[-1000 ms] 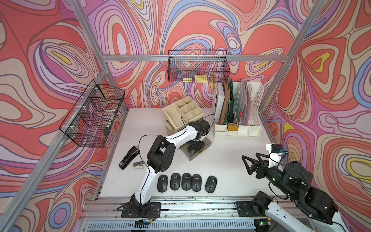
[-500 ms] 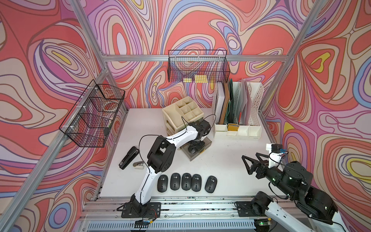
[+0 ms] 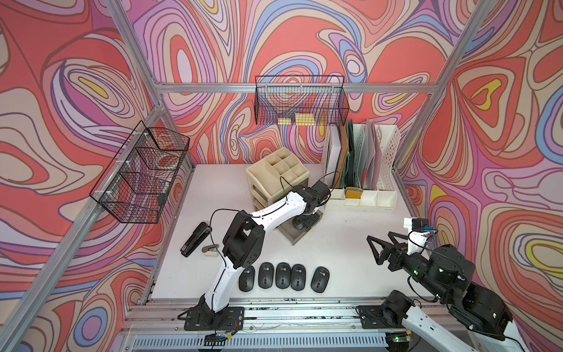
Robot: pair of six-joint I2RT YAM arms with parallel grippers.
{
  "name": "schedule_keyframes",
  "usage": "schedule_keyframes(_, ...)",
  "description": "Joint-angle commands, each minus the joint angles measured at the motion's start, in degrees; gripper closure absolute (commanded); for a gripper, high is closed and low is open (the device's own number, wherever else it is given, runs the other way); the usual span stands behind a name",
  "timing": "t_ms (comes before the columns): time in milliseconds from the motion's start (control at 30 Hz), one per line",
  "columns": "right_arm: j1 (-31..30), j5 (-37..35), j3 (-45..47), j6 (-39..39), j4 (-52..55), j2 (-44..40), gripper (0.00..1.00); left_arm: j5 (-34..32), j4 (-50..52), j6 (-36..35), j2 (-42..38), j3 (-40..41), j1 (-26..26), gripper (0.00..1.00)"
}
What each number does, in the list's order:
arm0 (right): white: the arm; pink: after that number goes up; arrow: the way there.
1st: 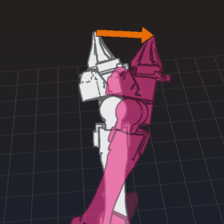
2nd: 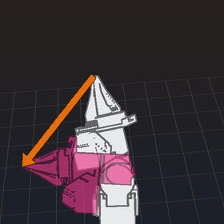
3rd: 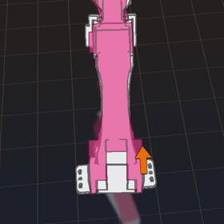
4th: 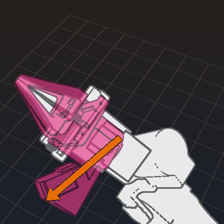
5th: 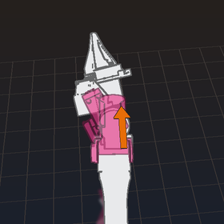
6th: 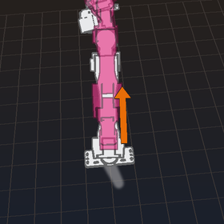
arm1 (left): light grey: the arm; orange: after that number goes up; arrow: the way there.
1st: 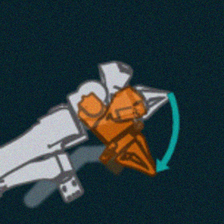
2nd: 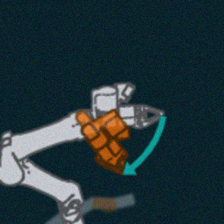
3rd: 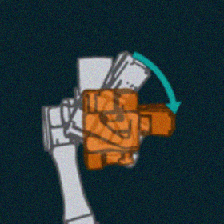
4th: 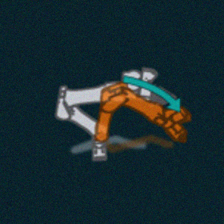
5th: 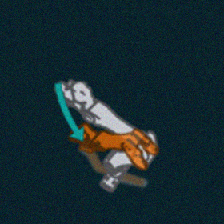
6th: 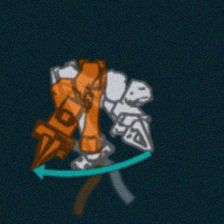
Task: Take the mice out of the drawer
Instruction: Place the mouse at the center of the board.
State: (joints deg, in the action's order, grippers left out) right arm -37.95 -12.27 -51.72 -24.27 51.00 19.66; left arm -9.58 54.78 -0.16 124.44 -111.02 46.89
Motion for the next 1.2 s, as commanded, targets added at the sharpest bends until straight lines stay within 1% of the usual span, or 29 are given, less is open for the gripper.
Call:
schedule_keyframes(0,-0.01,-0.45,0.43,0.09,0.04,-0.34,0.04,-2.33,1.93,1.94,-4.38,-1.94,1.41,0.42)
schedule_keyframes(133,-0.01,-0.4,0.34,0.14,0.06,-0.5,0.04,-1.88,3.33,7.0,-7.37,-0.73,2.61,0.42)
schedule_keyframes(400,-0.04,1.44,-0.54,0.1,0.54,-1.64,0.04,-0.59,4.46,22.31,-12.83,5.57,6.97,0.43)
schedule_keyframes(500,-0.08,4.12,-2.98,-0.2,2.92,-1.43,0.04,-0.54,5.68,29.06,-13.92,6.85,8.99,0.43)
schedule_keyframes(600,-0.01,6.47,-6.55,-0.45,7.83,-1.2,0.04,-0.25,5.82,34.66,-14.73,7.95,11.79,0.43)
schedule_keyframes(833,-0.01,11.27,-12.35,-0.51,17.66,-4.3,0.03,1.04,6.72,45.61,-13.14,5.08,19.68,0.43)
schedule_keyframes(967,-0.01,12.14,-14.46,-0.72,21.36,-7.08,0.03,1.65,6.34,50.92,-11.13,3.88,23.38,0.43)
schedule_keyframes(1167,-0.01,12.04,-17.34,-1.21,26.93,-10.62,0.03,3.52,1.16,57.51,-8.12,4.55,28.45,0.43)
